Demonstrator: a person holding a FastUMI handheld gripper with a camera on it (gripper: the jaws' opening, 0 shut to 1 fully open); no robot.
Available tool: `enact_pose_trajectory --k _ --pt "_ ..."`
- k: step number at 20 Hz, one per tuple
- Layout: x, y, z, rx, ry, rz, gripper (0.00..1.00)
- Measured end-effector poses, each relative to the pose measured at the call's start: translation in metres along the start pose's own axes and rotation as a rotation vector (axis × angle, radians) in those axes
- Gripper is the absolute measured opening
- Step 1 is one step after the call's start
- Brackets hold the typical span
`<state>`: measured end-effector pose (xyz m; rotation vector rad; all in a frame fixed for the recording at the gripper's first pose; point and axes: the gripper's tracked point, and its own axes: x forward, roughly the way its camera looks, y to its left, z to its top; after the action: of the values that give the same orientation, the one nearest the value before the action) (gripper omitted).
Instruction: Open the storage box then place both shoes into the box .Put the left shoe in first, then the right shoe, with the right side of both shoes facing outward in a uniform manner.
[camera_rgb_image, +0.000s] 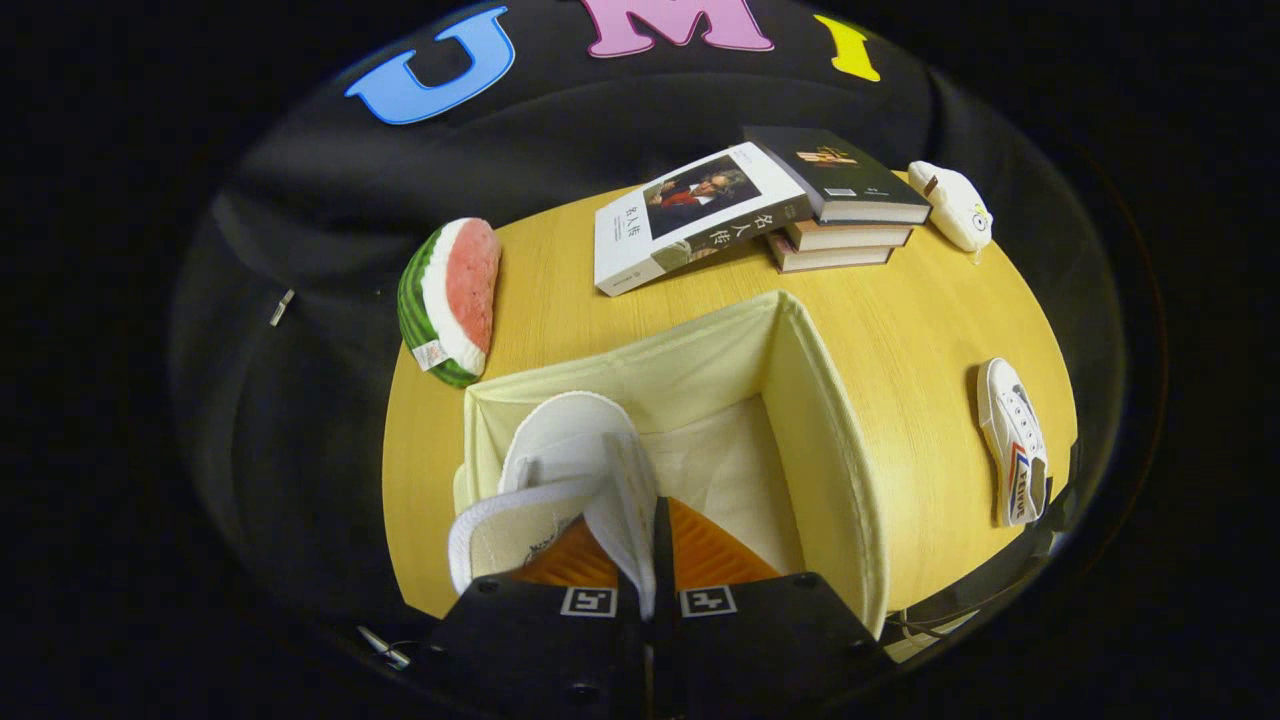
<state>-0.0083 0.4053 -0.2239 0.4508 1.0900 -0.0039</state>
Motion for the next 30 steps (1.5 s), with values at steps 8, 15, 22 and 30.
enact_pose_trajectory --k 8,15,22,30 --pt "-0.005 0.001 -0.007 0.009 -0.026 0.111 0.62" --pt "-0.039 -0.015 0.003 0.012 -0.082 0.189 0.86" --pt "-0.084 -0.027 0.02 -0.007 -0.168 0.286 0.99" --pt "-0.127 -0.17 0.044 -0.248 -0.346 0.132 0.99"
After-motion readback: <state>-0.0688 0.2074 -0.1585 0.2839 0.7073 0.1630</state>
